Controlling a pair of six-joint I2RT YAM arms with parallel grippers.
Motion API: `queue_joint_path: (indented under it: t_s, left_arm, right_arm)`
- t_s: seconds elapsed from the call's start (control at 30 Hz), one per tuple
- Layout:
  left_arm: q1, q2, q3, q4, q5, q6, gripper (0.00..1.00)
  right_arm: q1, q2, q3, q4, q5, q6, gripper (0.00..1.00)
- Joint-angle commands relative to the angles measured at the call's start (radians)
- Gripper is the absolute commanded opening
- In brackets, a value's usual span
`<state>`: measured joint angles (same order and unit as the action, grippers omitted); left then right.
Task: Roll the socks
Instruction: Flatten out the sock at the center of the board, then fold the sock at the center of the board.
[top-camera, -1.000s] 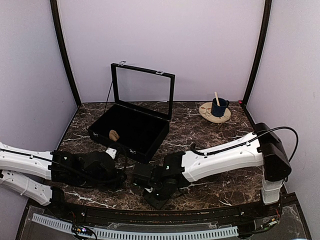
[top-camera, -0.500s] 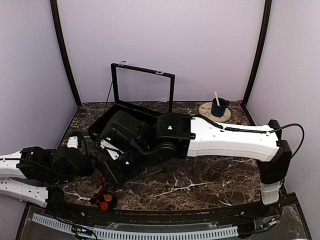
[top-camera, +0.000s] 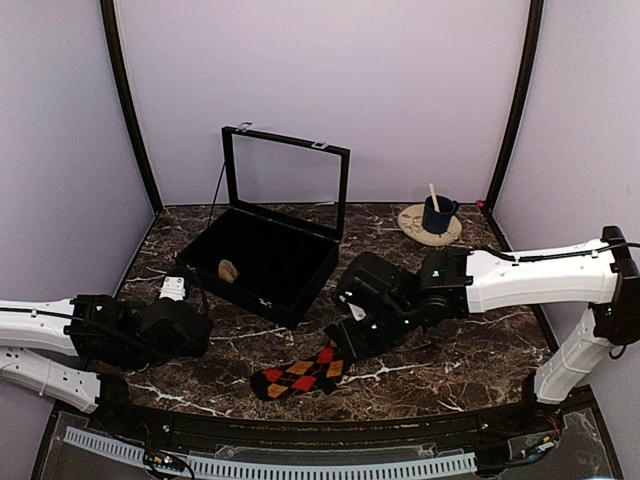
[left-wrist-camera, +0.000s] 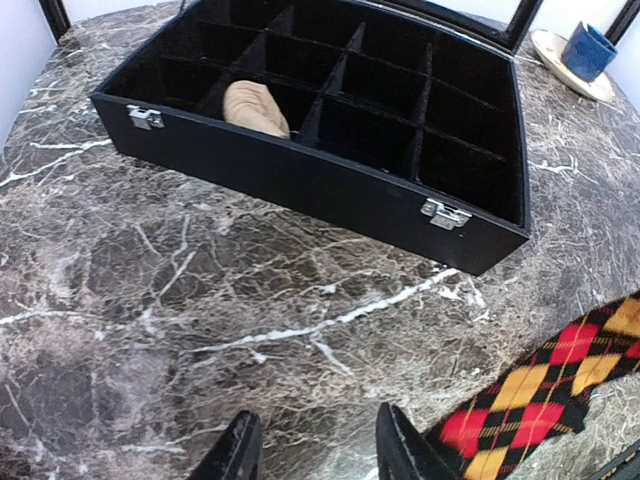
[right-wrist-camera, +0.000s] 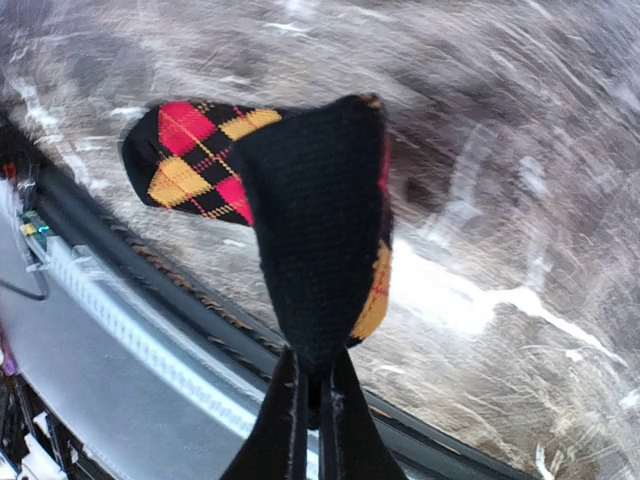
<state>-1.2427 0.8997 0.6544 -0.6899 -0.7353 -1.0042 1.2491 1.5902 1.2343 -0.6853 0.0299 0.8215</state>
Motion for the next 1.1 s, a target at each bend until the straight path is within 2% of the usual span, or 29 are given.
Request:
queue_joint_path:
  t_s: [0.0, 0.17, 0.4, 0.63, 1.07]
  left_arm:
    - [-0.001, 0.047, -0.007, 0.134, 0.041, 0.093, 0.41]
    - [-0.001, 0.111, -0.007, 0.192, 0.069, 0.115, 0.41]
    - [-0.001, 0.149, -0.015, 0.214, 0.094, 0.109, 0.41]
    - [-0.001, 0.116, -0.028, 0.197, 0.09, 0.095, 0.41]
    - [-0.001, 0.04, -0.048, 0.141, 0.105, 0.066, 0.41]
  right_arm:
    - [-0.049, -0.086, -0.074, 0.038, 0.039, 0.016, 0.0]
    - [-0.065, -0.069, -0.089, 0.004, 0.028, -0.021, 0.0]
    - [-0.035, 0.058, 0.104, -0.028, -0.032, -0.05, 0.0]
    - [0.015, 0.226, 0.302, -0.09, -0.094, -0.065, 0.0]
    - [0.072, 0.426, 0.426, -0.071, -0.149, -0.064, 0.0]
